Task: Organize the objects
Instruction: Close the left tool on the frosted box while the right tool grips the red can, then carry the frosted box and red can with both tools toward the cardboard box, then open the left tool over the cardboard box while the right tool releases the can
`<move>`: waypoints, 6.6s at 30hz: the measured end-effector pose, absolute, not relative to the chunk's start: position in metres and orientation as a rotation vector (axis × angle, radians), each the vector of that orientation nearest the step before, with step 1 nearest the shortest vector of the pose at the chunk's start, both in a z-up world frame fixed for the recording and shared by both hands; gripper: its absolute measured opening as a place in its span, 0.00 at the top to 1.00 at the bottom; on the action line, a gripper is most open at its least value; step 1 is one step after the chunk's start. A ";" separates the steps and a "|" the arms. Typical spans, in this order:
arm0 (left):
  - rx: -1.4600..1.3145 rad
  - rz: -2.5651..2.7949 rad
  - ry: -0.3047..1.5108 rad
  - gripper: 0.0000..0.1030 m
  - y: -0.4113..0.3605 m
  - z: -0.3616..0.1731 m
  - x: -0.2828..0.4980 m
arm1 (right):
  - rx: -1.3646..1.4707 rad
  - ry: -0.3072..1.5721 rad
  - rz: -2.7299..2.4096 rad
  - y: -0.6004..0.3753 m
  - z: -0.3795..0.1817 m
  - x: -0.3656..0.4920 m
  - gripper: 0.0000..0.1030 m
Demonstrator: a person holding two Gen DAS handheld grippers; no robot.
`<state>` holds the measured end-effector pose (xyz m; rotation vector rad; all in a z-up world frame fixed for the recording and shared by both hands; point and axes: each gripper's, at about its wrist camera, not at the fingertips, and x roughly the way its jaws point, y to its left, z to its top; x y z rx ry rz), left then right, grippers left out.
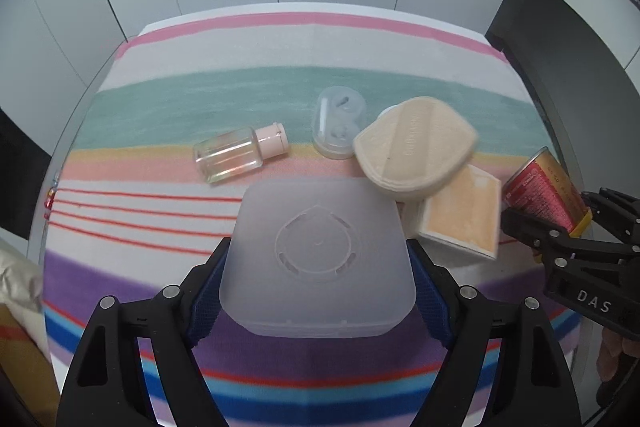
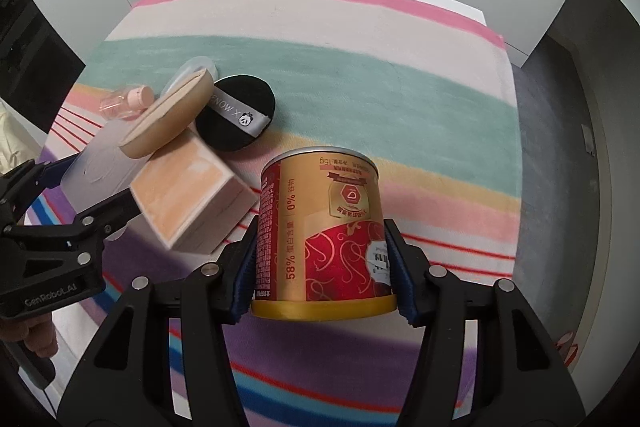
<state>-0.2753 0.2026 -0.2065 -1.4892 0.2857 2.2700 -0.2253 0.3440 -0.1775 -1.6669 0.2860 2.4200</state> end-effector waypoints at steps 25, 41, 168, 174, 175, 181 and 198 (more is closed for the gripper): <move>-1.420 2.380 0.175 0.20 0.173 -0.087 -0.191 | -1.542 0.257 2.486 0.309 -0.067 -0.145 0.43; -1.297 2.413 0.123 0.20 0.141 -0.026 -0.120 | -1.489 0.228 2.530 0.287 -0.017 -0.089 0.43; -1.399 3.115 -0.370 0.19 -0.252 -0.023 -0.033 | -1.574 -0.381 3.230 -0.142 0.015 -0.184 0.43; -1.403 3.156 -0.315 0.19 -0.262 -0.023 -0.024 | -1.587 -0.411 3.250 -0.162 0.014 -0.182 0.43; -1.402 3.162 -0.304 0.19 -0.263 -0.022 -0.022 | -1.582 -0.412 3.253 -0.166 0.014 -0.182 0.43; -1.383 3.201 -0.294 0.14 -0.276 -0.021 -0.013 | -1.606 -0.425 3.271 -0.186 0.013 -0.182 0.43; -1.378 3.348 -0.429 0.00 -0.330 -0.011 0.030 | -1.633 -0.522 3.338 -0.247 0.010 -0.172 0.35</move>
